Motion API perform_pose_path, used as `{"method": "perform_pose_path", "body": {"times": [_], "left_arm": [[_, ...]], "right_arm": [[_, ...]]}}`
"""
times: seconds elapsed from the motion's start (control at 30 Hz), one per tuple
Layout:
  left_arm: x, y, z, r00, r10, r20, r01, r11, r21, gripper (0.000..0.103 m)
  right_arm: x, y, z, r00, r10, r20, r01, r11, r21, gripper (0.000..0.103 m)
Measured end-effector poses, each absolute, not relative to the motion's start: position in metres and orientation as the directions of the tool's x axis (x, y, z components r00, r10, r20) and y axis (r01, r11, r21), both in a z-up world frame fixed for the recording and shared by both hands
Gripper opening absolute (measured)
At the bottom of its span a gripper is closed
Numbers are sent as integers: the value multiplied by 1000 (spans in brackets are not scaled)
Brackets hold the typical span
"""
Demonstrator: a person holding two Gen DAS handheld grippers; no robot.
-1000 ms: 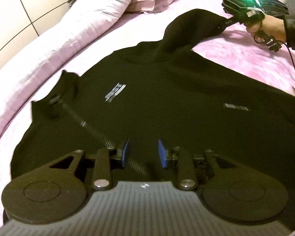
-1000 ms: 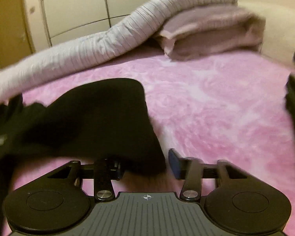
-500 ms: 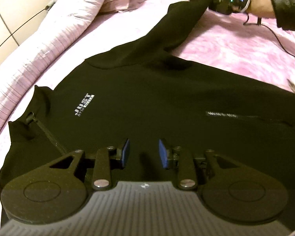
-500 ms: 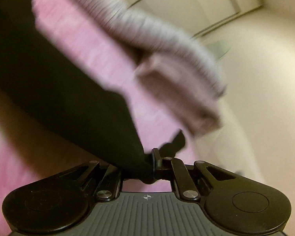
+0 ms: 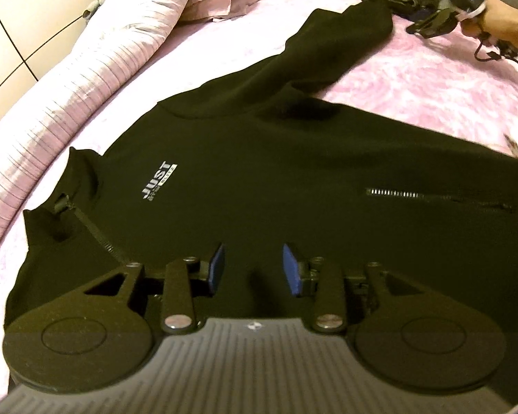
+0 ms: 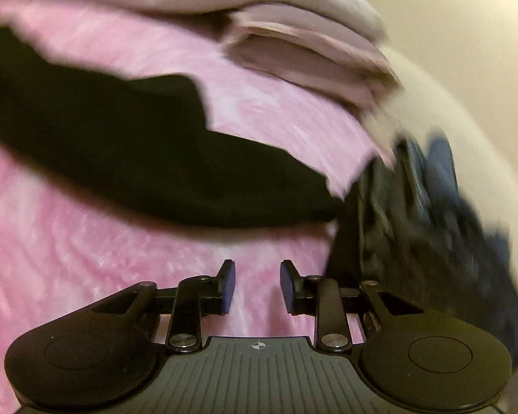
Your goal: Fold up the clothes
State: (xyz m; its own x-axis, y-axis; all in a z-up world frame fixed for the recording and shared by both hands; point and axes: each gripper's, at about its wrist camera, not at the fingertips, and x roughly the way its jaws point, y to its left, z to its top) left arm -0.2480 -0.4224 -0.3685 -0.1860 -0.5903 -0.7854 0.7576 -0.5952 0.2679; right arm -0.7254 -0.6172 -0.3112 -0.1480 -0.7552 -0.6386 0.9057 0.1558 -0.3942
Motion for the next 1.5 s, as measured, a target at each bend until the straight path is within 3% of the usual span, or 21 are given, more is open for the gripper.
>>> {"method": "perform_pose_path", "body": {"times": [0.1, 0.2, 0.37, 0.43, 0.47, 0.5, 0.8, 0.9, 1.07, 1.17, 1.3, 1.5], "left_arm": [[-255, -428, -371, -193, -589, -785, 755, -600, 264, 35], [-261, -432, -375, -196, -584, -788, 753, -605, 261, 35], [-267, -435, -378, -194, -576, -794, 745, -613, 263, 35], [-266, -435, -378, -191, -577, -794, 746, -611, 264, 35], [-265, -435, -377, -190, -578, -794, 748, -609, 264, 35], [-264, -434, -377, -188, -579, -793, 750, -606, 265, 35], [-255, -428, -373, -190, -574, -796, 765, -595, 246, 36], [-252, -422, -367, -190, -577, -794, 768, -591, 246, 36], [-224, -408, -356, -143, -595, -791, 801, -539, 261, 36], [-199, -396, -357, -94, -590, -802, 834, -486, 260, 37], [-163, -370, -364, -31, -570, -821, 875, -413, 254, 37], [-103, -318, -376, -25, -526, -850, 939, -305, 161, 37]], "right_arm": [[-762, -624, -299, 3, -778, -628, 997, 53, -61, 45], [-794, -639, -296, 149, -805, -574, 960, -21, 278, 60], [-805, -691, -300, 132, -799, -587, 904, -146, 401, 61], [-808, -695, -302, 128, -798, -589, 868, -197, 455, 53], [-808, -697, -301, 123, -801, -586, 859, -210, 467, 16], [-804, -696, -295, 104, -820, -563, 880, -187, 436, 7], [-755, -626, -276, -147, -922, -357, 989, -142, -42, 7], [-766, -644, -292, -136, -844, -519, 988, -155, -8, 15], [-774, -626, -276, -140, -822, -552, 983, -184, 24, 38], [-759, -586, -260, -78, -844, -531, 987, -141, 79, 45], [-717, -546, -256, 150, -822, -550, 979, 47, 197, 48], [-619, -509, -257, 463, -688, -559, 885, 392, 250, 48]]}}
